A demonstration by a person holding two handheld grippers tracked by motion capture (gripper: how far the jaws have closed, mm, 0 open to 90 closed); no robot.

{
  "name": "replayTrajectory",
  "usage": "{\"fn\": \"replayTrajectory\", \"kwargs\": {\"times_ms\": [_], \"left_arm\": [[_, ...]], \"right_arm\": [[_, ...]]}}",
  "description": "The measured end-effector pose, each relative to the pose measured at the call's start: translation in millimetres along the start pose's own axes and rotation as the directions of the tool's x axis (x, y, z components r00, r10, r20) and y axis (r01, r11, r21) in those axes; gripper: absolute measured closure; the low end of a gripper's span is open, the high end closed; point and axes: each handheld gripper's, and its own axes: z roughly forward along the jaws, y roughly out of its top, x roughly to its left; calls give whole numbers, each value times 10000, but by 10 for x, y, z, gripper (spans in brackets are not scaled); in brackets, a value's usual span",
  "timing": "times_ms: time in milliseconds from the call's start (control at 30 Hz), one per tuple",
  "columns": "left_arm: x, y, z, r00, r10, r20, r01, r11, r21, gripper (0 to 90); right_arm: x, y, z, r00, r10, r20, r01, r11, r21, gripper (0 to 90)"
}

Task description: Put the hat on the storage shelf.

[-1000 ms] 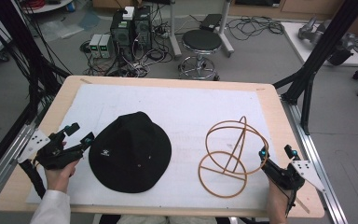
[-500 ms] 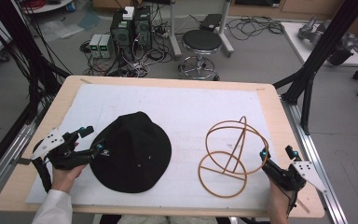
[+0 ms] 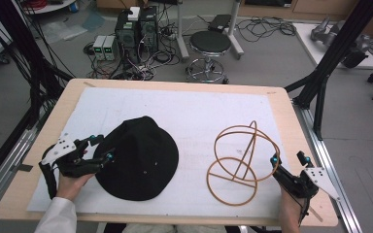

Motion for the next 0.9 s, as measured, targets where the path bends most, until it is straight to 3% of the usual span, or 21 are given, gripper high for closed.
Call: {"fn": "replayTrajectory", "kwargs": {"times_ms": [333,600,667,833,900], "left_arm": [[3,-59,145,9989,-137,441,108,9977,664,344],[23,-93,223,9945,-574,875,473,9925,1131,431],[36,-98,232,9905,-794,1124,654,9902,1232,472],[39,-109,269,9886,-1108,1016,952,9845,1476,573],[46,-111,273,9830,-1309,1286,1109,9821,1525,652]], "right_arm": [[26,-3,8,9999,-101,-58,101,9999,23,151],[27,-3,6,9999,-92,-76,92,10000,19,151],[28,-3,8,9999,-92,-79,92,10000,21,151],[29,-2,6,9999,-70,-101,71,10000,23,151],[32,0,0,9999,-25,-118,25,10000,10,151]]}}
